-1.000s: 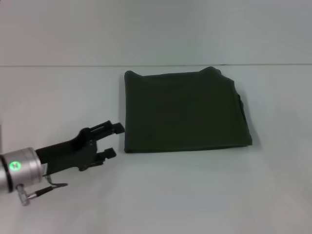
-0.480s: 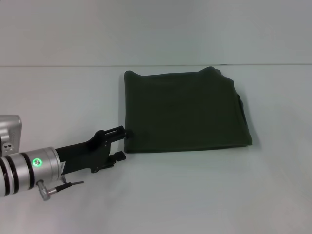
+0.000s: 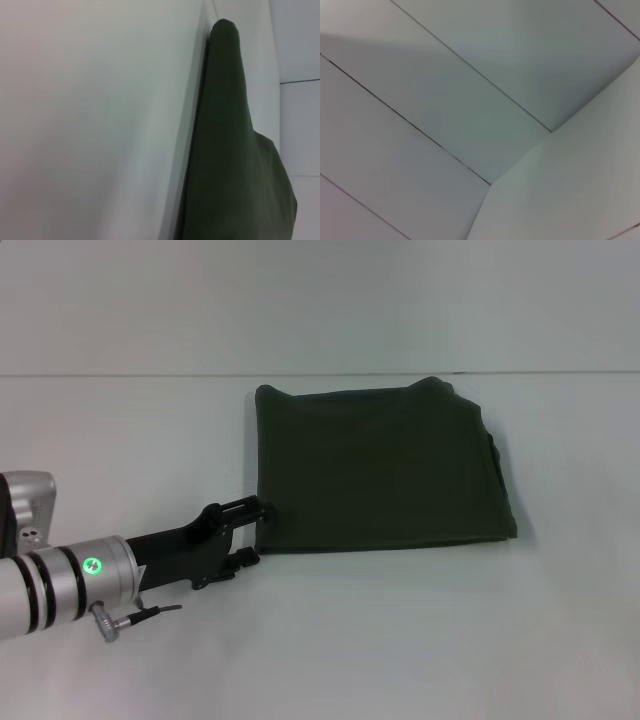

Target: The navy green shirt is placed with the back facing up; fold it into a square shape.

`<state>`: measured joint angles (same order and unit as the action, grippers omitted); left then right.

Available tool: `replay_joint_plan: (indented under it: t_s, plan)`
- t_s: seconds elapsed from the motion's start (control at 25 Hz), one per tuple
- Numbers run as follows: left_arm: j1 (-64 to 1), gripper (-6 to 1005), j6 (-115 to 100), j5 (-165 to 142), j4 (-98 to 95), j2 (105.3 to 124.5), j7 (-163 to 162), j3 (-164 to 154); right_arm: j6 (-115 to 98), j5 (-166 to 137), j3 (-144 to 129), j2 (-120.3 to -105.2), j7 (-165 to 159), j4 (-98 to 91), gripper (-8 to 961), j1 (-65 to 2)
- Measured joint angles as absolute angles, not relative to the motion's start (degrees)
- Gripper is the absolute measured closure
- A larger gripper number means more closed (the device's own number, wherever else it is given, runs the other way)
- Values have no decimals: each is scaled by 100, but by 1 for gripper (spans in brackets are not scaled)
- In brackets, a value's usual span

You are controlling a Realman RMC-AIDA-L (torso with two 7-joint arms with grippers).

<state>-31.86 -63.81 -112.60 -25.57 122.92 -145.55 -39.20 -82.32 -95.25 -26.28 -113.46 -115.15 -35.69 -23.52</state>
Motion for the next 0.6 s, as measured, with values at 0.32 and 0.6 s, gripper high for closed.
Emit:
replay_joint_plan:
  t_s: [0.32,0.6]
  plan:
    - [-3393,201,-6146,-11277,-2366,12275,-14539,-4156,-8228,-9525,-2598,-11300,-11479,-3403,162,-2342]
    - [-3363,473,-6183,-11276,-2469,12308,-14557,-4242,-8246,-9525,-2524,-11277,-11426,-3335,162,-2346]
